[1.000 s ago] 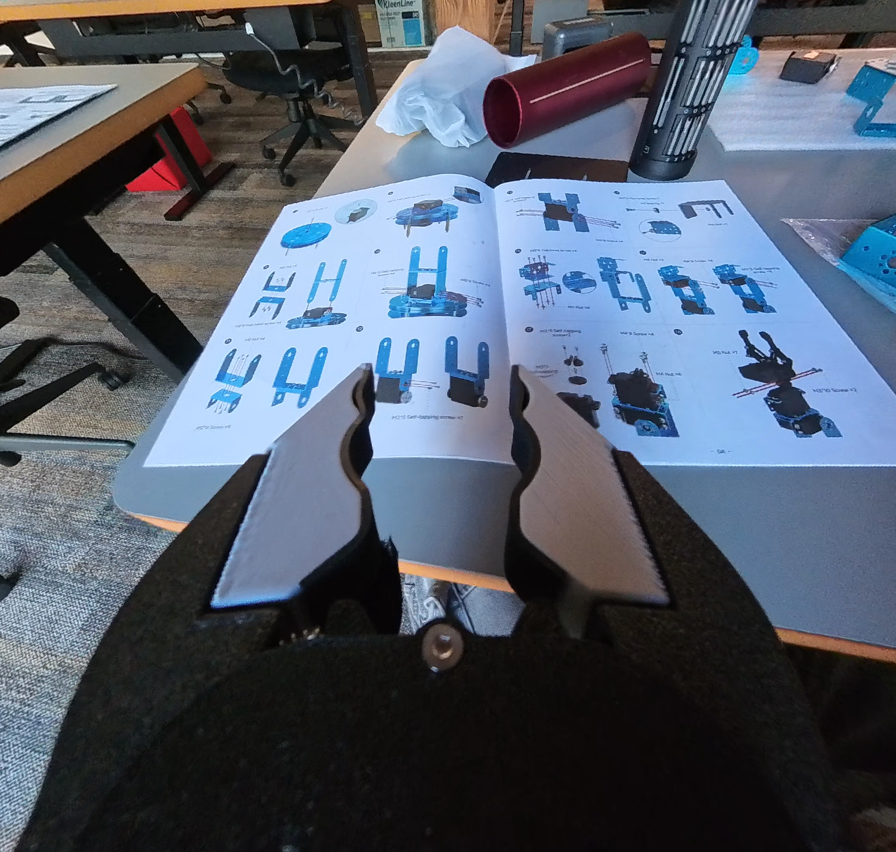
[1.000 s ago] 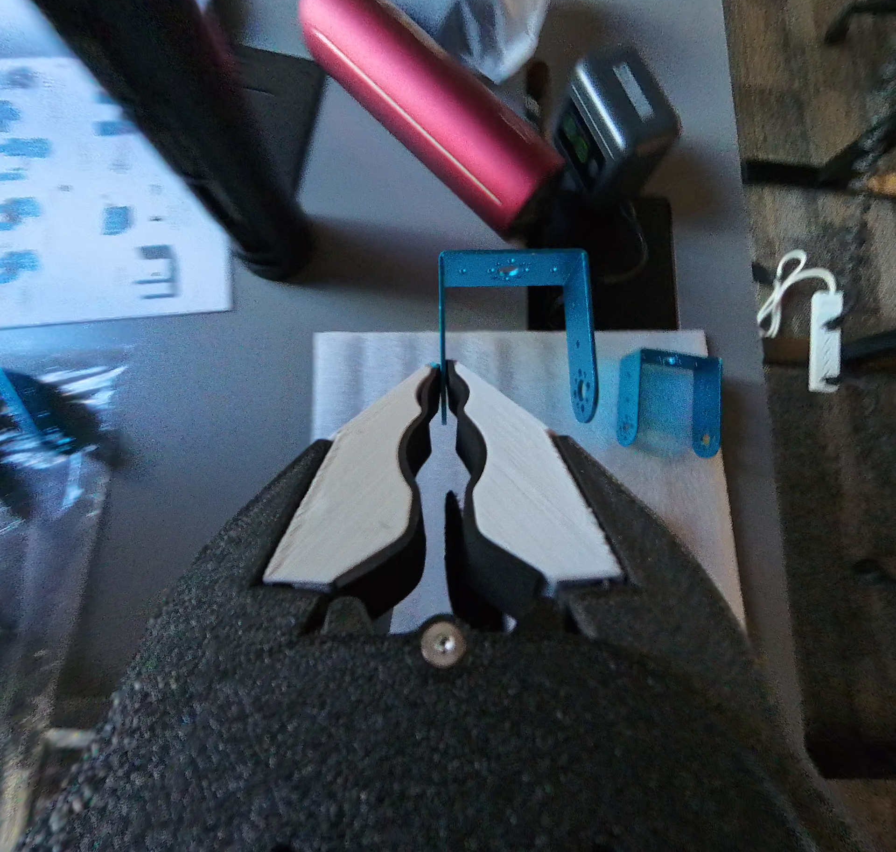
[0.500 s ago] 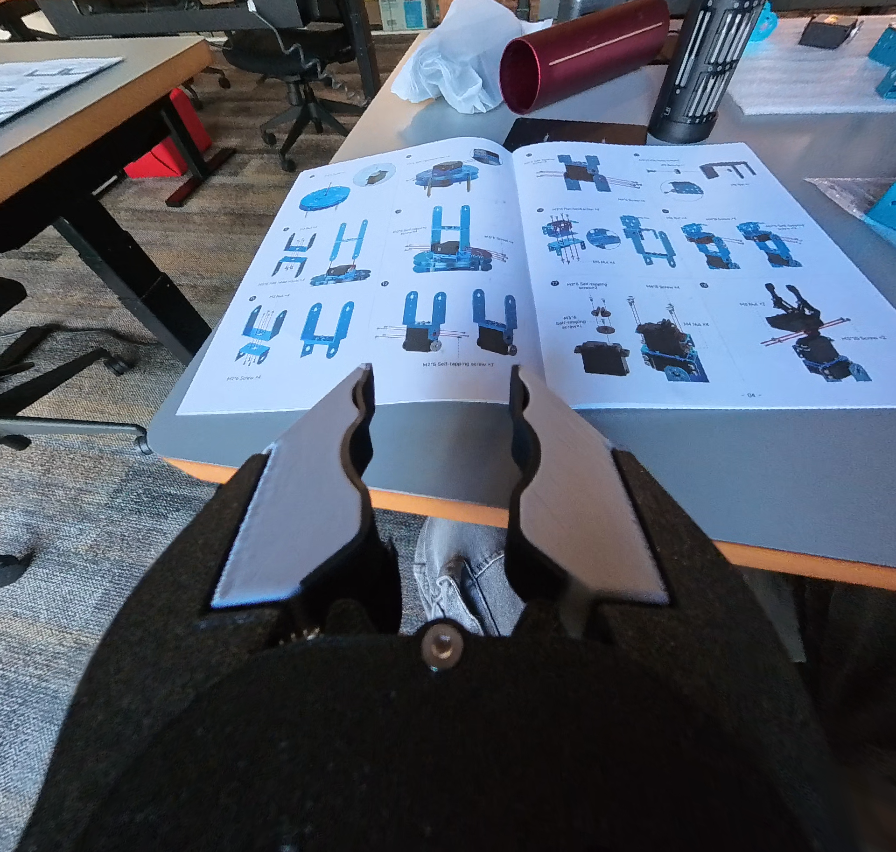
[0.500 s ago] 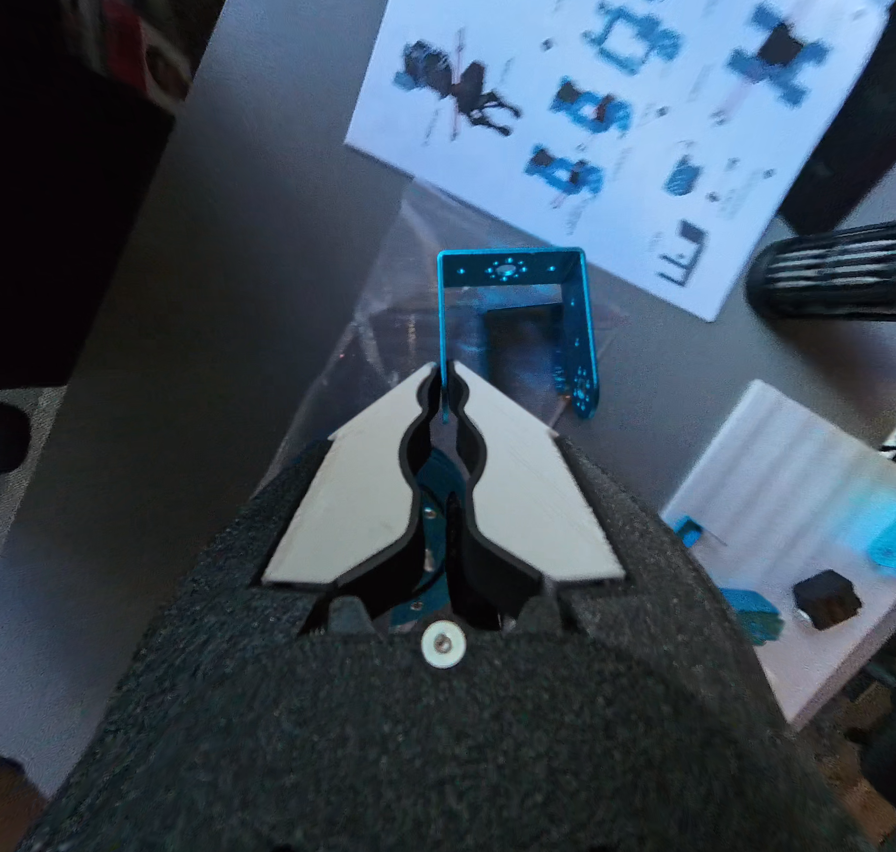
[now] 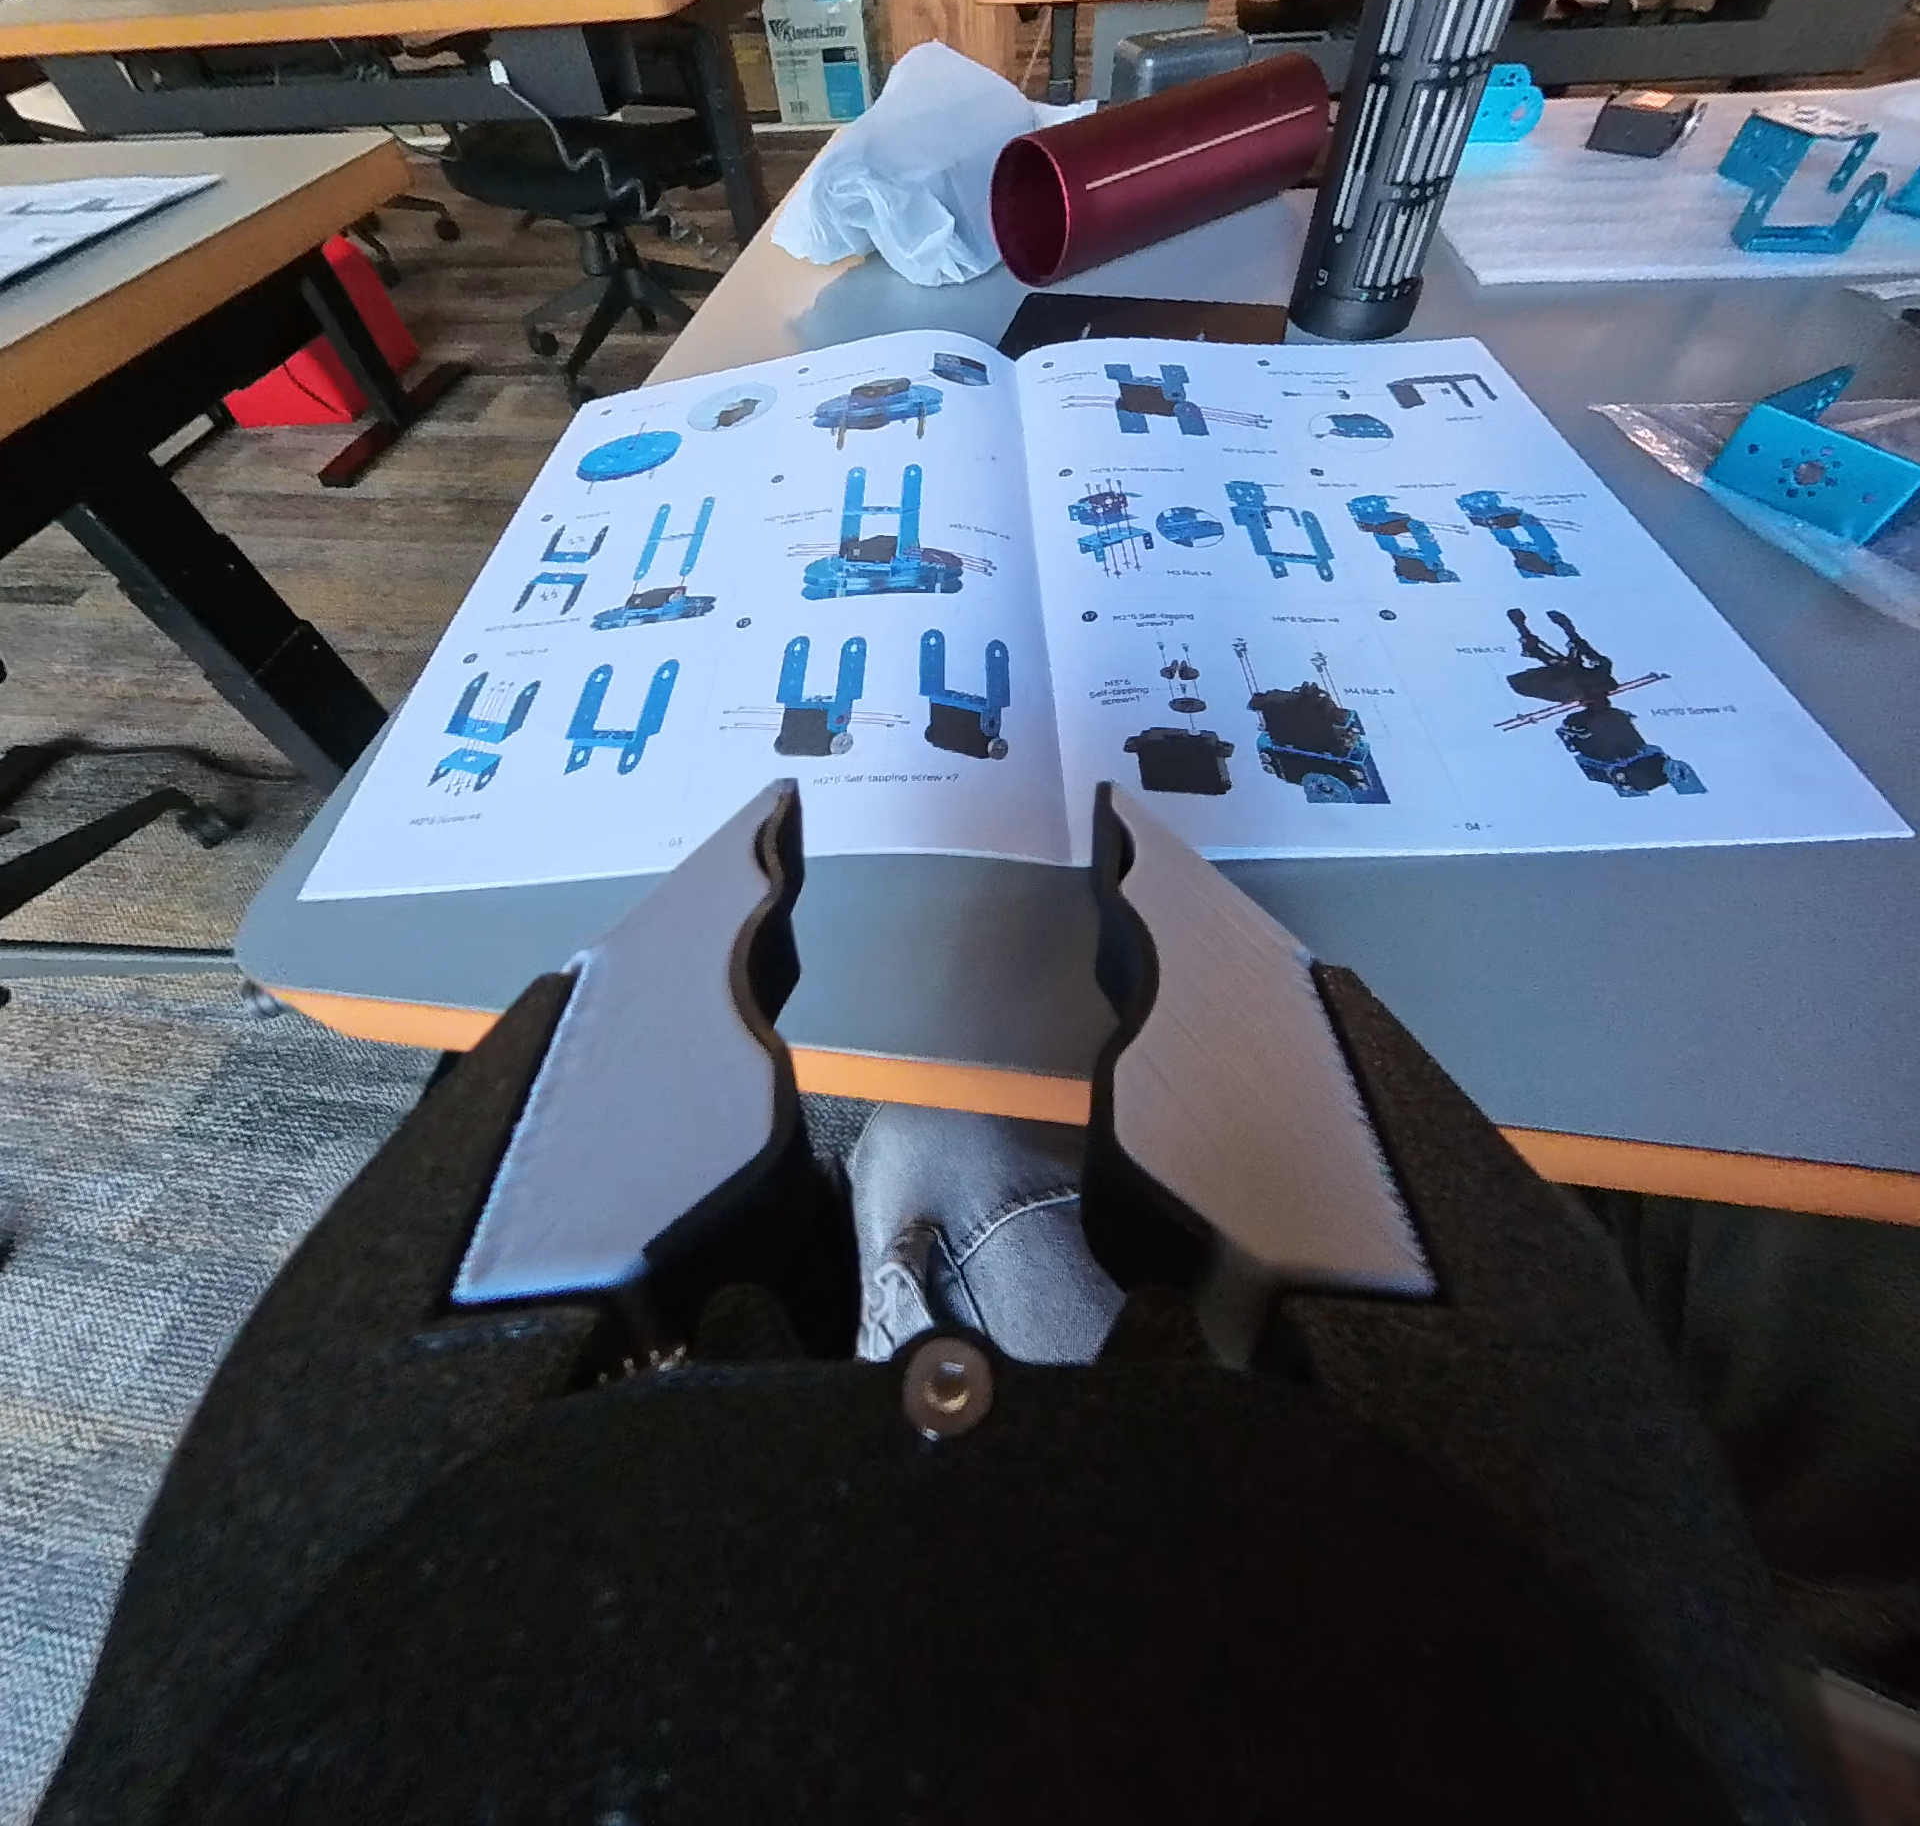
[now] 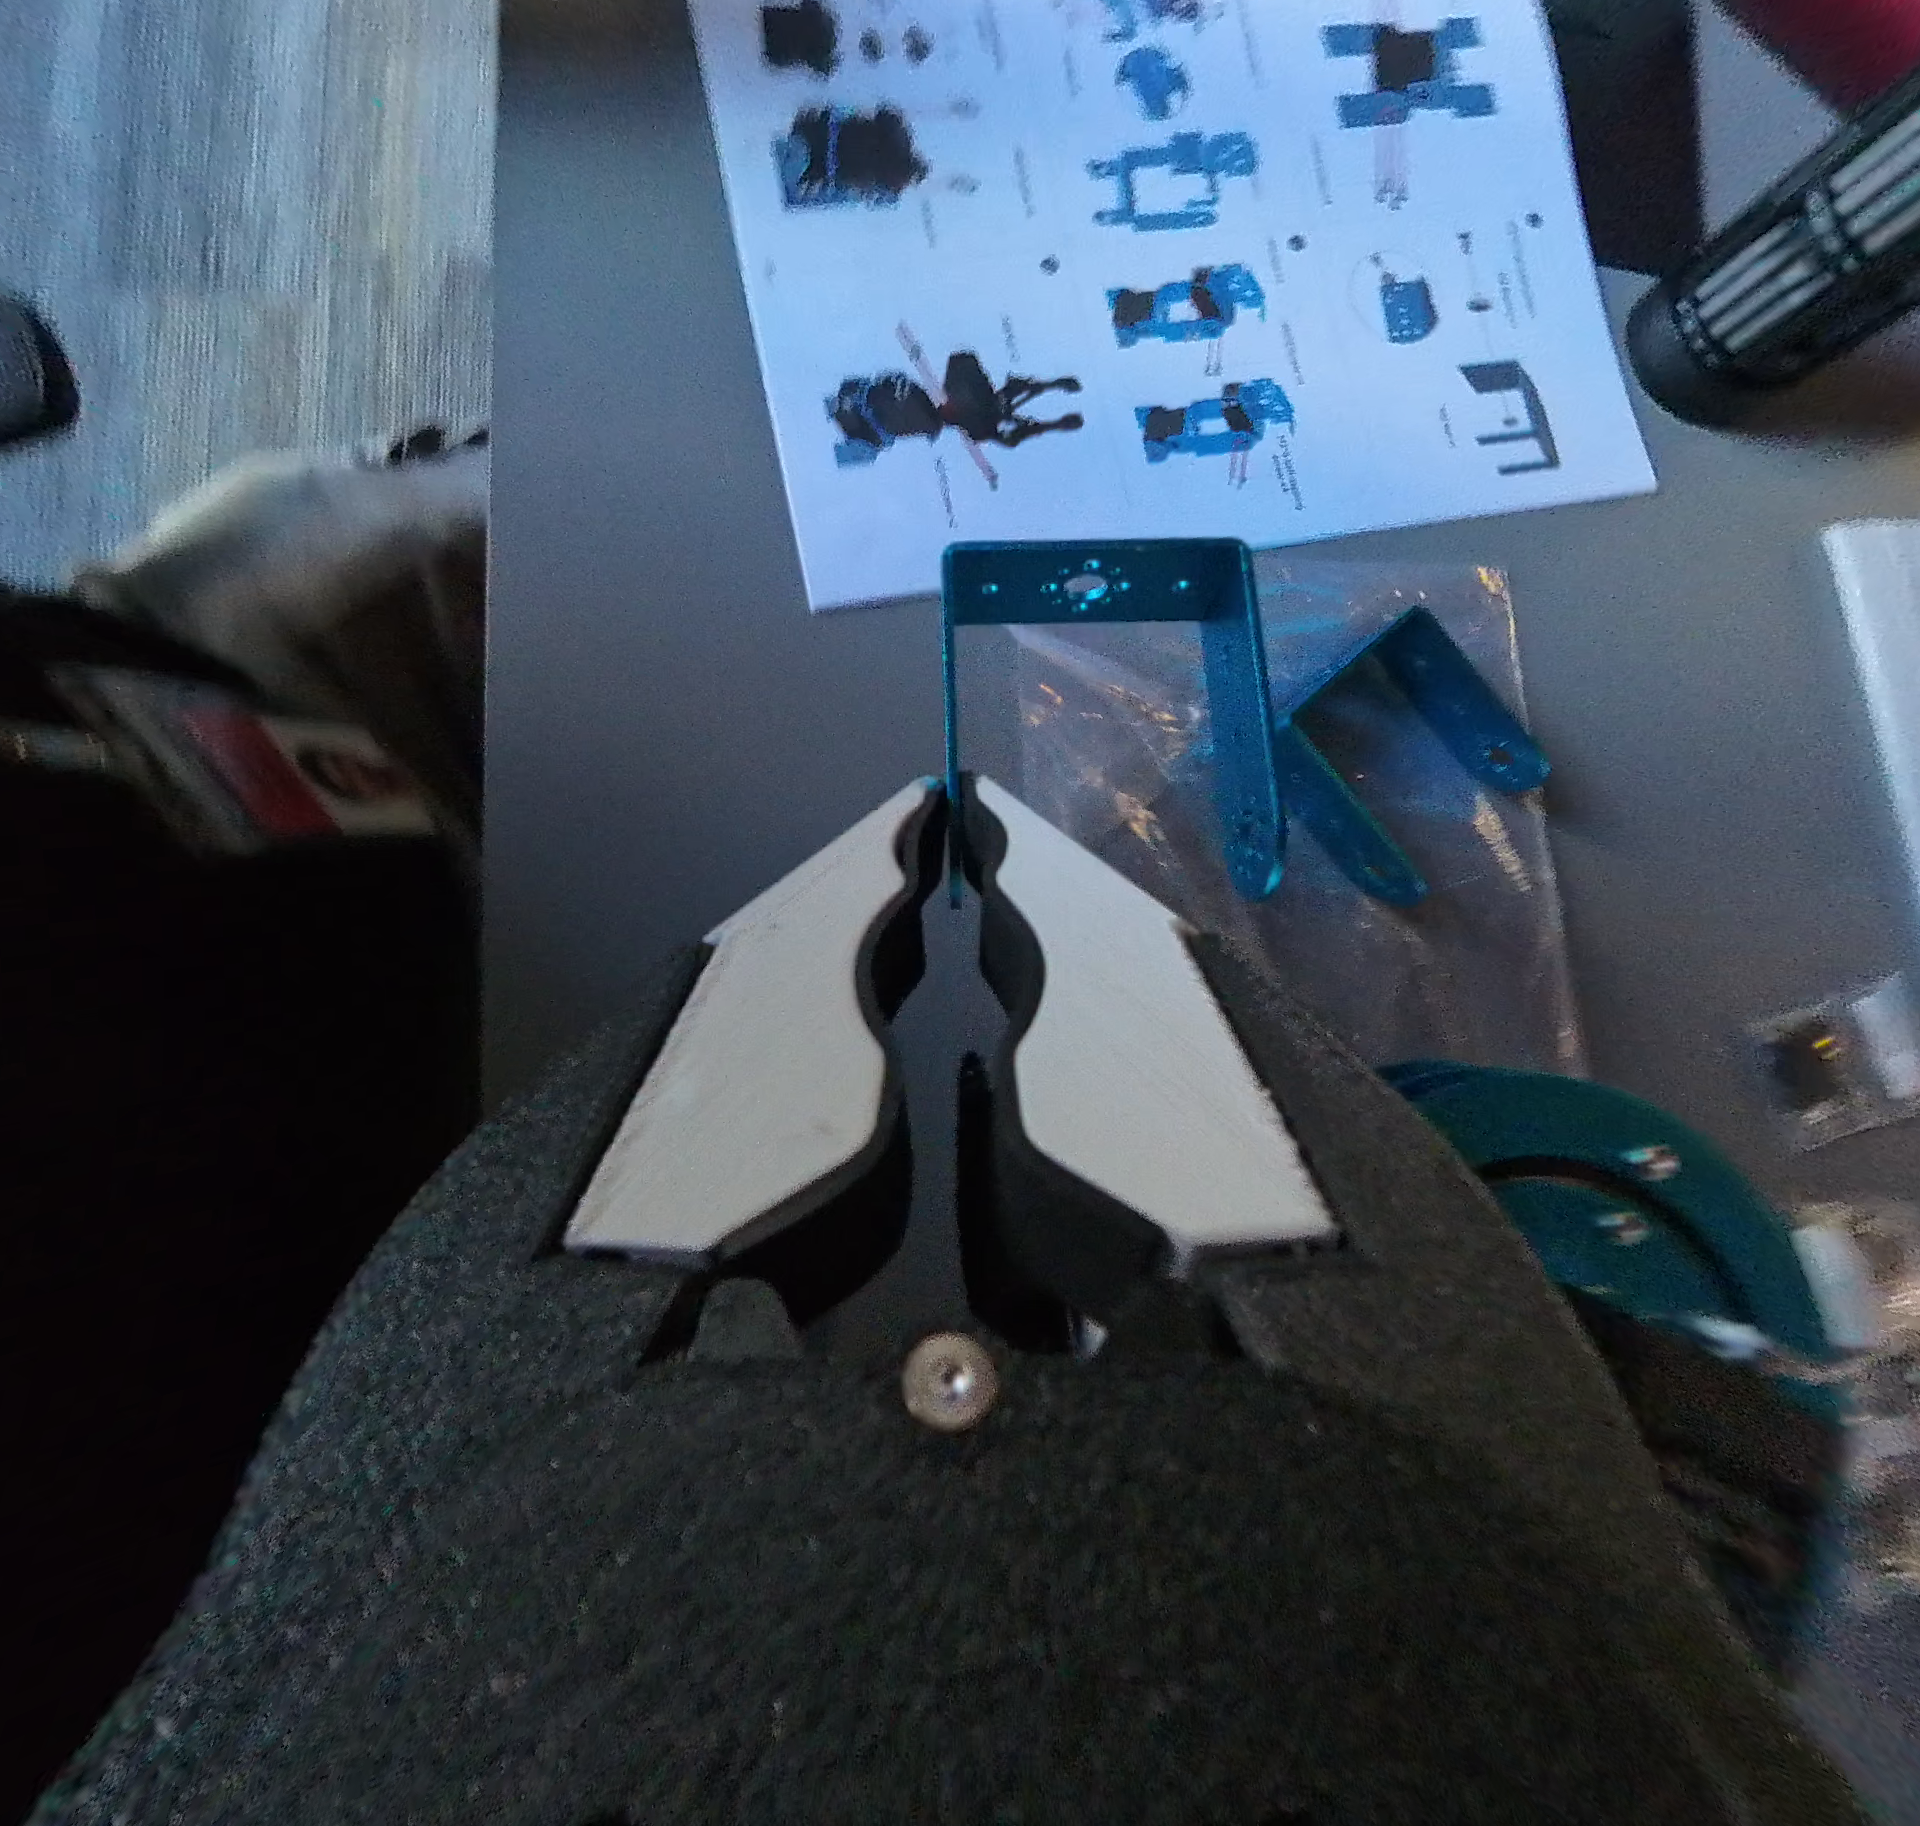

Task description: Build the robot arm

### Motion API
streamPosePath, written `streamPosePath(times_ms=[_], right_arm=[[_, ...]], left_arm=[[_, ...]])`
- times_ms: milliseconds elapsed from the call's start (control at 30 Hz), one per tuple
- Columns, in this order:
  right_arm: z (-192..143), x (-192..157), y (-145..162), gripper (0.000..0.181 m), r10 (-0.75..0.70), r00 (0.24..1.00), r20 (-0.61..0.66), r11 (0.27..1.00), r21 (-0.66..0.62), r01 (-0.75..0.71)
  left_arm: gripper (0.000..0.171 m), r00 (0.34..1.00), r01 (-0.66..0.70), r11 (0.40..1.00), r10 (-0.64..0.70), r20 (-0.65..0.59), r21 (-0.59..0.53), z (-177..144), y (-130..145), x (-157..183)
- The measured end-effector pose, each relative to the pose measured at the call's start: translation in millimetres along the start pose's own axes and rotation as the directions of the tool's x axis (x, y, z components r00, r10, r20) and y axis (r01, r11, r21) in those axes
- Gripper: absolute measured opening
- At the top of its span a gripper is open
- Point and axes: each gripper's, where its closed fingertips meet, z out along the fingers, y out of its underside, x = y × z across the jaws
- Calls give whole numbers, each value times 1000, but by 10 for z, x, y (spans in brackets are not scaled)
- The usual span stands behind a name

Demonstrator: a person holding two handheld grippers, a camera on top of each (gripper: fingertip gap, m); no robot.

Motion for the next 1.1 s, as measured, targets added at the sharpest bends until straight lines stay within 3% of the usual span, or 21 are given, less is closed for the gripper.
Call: streamPosePath(times_ms=[233, 433, 733, 833, 900, 1000, 1067, 1100], right_arm=[[205, 66, 259, 2, 281, 938, -204, 960, 55, -275], [225, 281, 273, 1, 519, 837, -174, 855, 114, -506], [529, 278, 468, 3, 589, 778, -216, 803, 56, -593], [445, 242, 420, 35, 599, 783, -169, 801, 107, -590], [259, 158, 329, 36, 593, 798, -103, 802, 168, -574], [-299, -6, 119, 57, 515, 857, 30, 803, 334, -494], [-737, 197, 328, 66, 480, 873, -91, 821, 396, -411], [-900, 359, 555, 81, 464, 865, -190, 849, 373, -374]], left_arm=[[56, 998, -15, 1000, 15, -59, 6, 113, -94, 89], [56, 996, -51, 999, 52, -75, 20, 157, -201, 187], [56, 996, -41, 999, 41, -85, 2, 176, -176, 258], [56, 994, -41, 999, 40, -101, -10, 195, -163, 314], [56, 988, -46, 999, 42, -150, -22, 233, -168, 440], [61, 908, -114, 994, 105, -405, 2, 267, -311, 1053], [64, 771, -196, 979, 192, -607, 60, 226, -489, 1647], [69, 685, -257, 964, 233, -691, 70, 212, -538, 1942]])
